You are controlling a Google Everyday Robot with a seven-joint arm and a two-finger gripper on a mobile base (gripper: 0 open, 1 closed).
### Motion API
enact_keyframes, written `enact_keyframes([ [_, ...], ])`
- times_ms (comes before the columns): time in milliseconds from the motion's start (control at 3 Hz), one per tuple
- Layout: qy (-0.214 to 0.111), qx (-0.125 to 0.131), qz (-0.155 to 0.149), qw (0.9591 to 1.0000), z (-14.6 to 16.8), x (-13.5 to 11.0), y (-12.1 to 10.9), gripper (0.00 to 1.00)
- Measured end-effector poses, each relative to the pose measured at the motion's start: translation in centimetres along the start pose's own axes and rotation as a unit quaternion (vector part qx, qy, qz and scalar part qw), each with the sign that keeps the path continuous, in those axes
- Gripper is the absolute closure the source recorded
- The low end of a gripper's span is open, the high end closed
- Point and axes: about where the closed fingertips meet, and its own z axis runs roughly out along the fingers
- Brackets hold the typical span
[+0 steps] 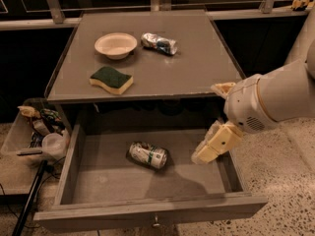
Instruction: Pick 7up can from top drawer and place on counter
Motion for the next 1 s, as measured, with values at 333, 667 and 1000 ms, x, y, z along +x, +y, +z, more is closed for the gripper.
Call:
enact_keyframes([
  [333,0.000,0.000,0.000,1.0000,0.0,0.0,0.0,0.00],
  [667,0.003,-0.010,-0.002,0.9999,1.0,-0.1,0.7,0.00],
  [1000,0.007,-0.028,0.008,0.9995,3.4,0.4,1.8,0.00],
])
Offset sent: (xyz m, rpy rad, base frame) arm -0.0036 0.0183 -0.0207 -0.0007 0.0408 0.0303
